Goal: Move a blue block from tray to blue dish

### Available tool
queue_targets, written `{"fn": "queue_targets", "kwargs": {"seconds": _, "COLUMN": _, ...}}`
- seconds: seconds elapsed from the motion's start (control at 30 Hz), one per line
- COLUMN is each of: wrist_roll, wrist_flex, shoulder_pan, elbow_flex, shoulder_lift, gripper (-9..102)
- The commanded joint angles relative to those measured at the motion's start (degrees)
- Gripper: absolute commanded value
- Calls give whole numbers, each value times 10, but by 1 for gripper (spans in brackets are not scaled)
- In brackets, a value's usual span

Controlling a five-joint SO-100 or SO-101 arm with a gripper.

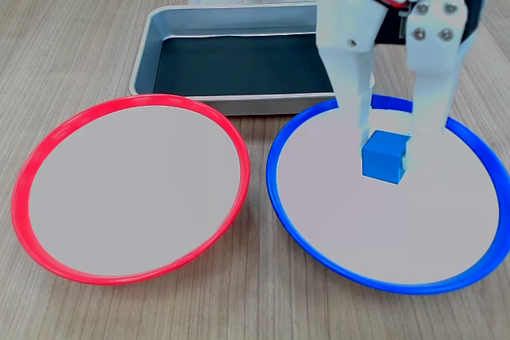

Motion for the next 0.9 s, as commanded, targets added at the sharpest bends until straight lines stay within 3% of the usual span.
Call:
{"fn": "queue_targets", "kwargs": {"seconds": 0.0, "wrist_roll": -1, "wrist_flex": 10, "shoulder_pan": 4, "elbow_flex": -32, "shoulder_lift": -5, "gripper": 0}}
{"fn": "queue_targets", "kwargs": {"seconds": 0.33, "wrist_roll": -5, "wrist_flex": 36, "shoulder_pan": 3, "elbow_flex": -45, "shoulder_lift": -29, "gripper": 3}}
{"fn": "queue_targets", "kwargs": {"seconds": 0.6, "wrist_roll": -10, "wrist_flex": 16, "shoulder_pan": 8, "elbow_flex": -40, "shoulder_lift": -40, "gripper": 13}}
{"fn": "queue_targets", "kwargs": {"seconds": 0.87, "wrist_roll": 18, "wrist_flex": -28, "shoulder_pan": 12, "elbow_flex": -13, "shoulder_lift": -2, "gripper": 41}}
